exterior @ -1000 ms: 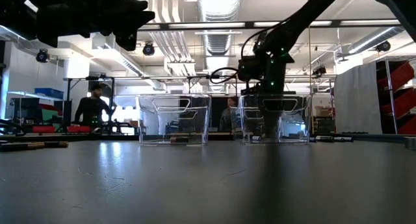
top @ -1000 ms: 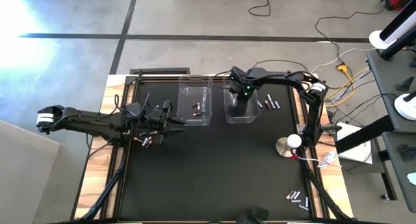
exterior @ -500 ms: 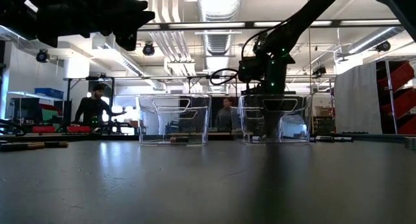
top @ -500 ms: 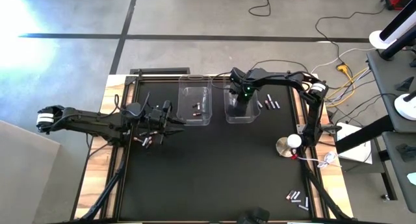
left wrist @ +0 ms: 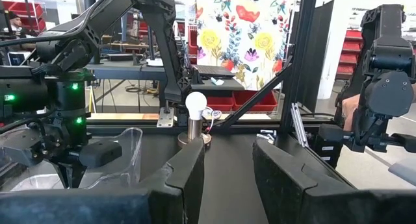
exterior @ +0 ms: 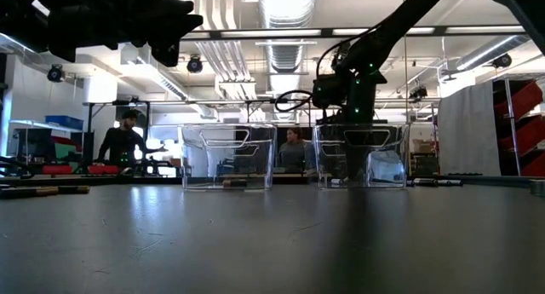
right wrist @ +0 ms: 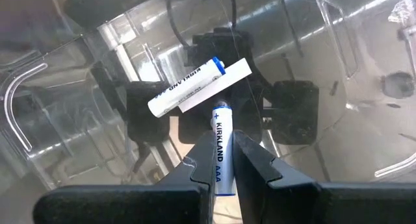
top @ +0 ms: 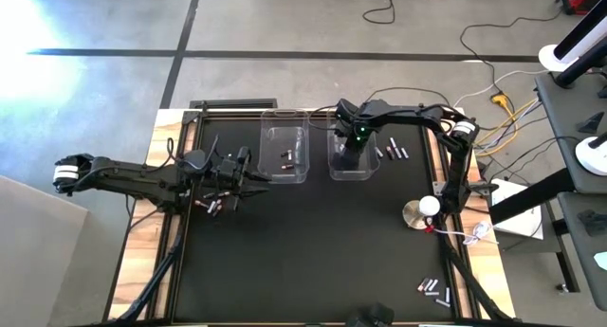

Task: Sort batteries
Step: Put the white battery into the right transparent bin

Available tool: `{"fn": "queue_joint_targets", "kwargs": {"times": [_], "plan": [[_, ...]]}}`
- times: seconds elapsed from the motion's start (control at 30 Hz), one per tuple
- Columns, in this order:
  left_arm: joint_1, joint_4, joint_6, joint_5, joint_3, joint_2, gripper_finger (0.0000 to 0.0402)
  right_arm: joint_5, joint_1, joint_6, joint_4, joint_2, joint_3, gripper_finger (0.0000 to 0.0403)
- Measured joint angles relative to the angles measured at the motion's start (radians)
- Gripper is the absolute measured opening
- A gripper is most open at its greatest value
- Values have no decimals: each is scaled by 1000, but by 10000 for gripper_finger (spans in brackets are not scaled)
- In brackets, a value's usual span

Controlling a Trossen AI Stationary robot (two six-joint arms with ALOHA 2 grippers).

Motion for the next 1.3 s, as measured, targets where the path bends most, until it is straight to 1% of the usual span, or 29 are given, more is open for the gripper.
{"fn": "queue_joint_targets", "kwargs": {"times": [0.43, 0.6, 0.73, 0.97, 1.13, 1.3], "plan": [[0, 0, 0, 0, 0, 0, 111, 0, 9, 82, -11, -1, -1, 28], [0, 0, 0, 0, 0, 0, 111, 1, 9, 42, -28, 0, 27, 28], [0, -1, 1, 0, 0, 0, 111, 1, 13, -31, -44, 0, 65, 28], [0, -7, 8, 0, 0, 0, 111, 1, 19, -173, -46, 29, 47, 28], [0, -7, 8, 0, 0, 0, 111, 3, 20, -186, -37, 78, 52, 28], [0, -13, 8, 0, 0, 0, 111, 8, 20, -197, -35, 89, 52, 28]]}}
